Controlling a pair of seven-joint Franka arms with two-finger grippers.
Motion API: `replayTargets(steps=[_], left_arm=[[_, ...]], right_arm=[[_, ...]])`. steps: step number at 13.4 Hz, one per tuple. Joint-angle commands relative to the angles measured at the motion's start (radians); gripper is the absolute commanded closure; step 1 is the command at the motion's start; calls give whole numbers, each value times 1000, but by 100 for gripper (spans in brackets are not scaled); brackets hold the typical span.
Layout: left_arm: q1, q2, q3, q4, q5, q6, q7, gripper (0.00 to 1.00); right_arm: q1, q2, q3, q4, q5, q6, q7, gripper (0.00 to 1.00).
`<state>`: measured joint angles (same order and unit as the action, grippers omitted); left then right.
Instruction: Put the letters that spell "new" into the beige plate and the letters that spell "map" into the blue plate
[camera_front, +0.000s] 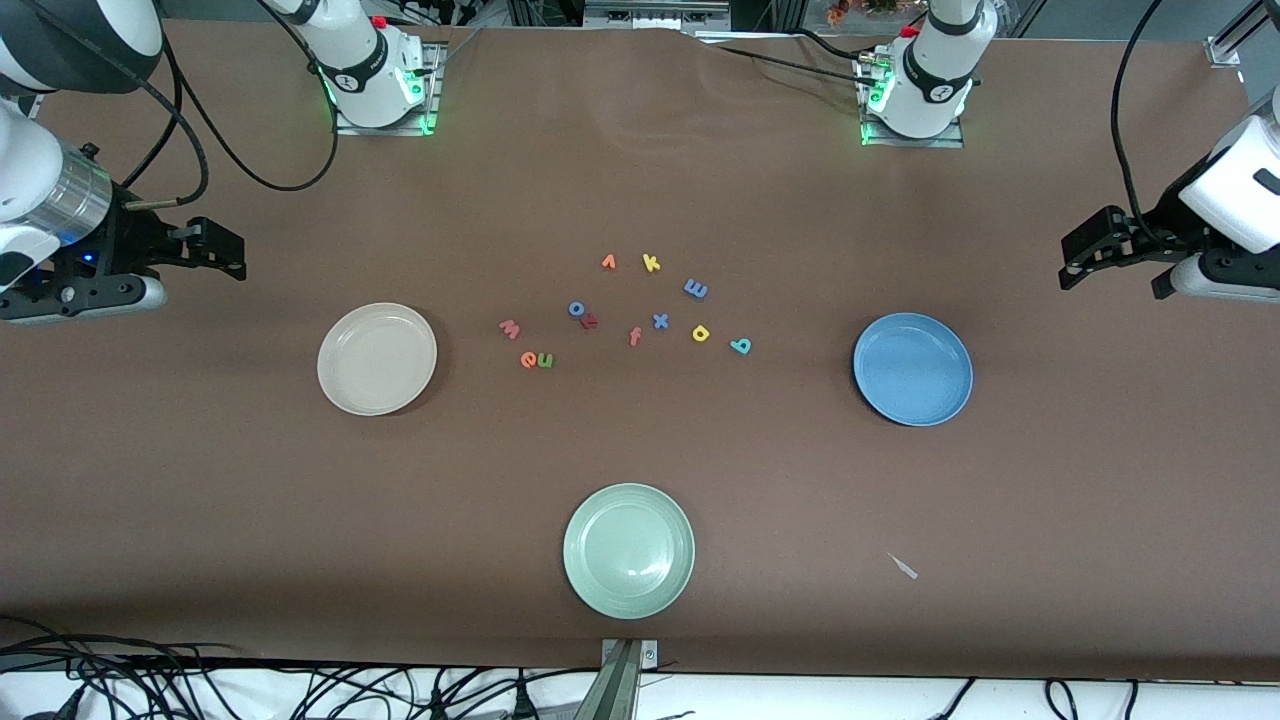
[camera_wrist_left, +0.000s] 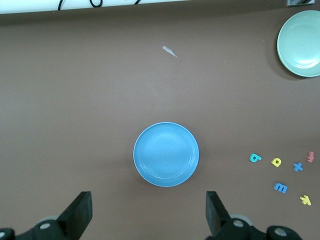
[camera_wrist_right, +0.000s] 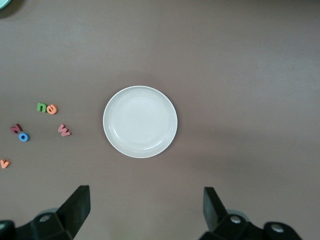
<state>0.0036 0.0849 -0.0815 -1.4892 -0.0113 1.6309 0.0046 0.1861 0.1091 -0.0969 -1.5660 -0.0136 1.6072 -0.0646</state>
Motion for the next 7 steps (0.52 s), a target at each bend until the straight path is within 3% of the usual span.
replayTargets(steps=[1, 7], left_arm=[[-7, 38, -4, 27, 1, -6, -5, 0], [-5, 47, -7, 24, 1, -11, -5, 0]], right_arm=[[-1, -11, 2, -14, 9, 14, 5, 0], [-2, -11, 2, -9, 7, 13, -4, 0]])
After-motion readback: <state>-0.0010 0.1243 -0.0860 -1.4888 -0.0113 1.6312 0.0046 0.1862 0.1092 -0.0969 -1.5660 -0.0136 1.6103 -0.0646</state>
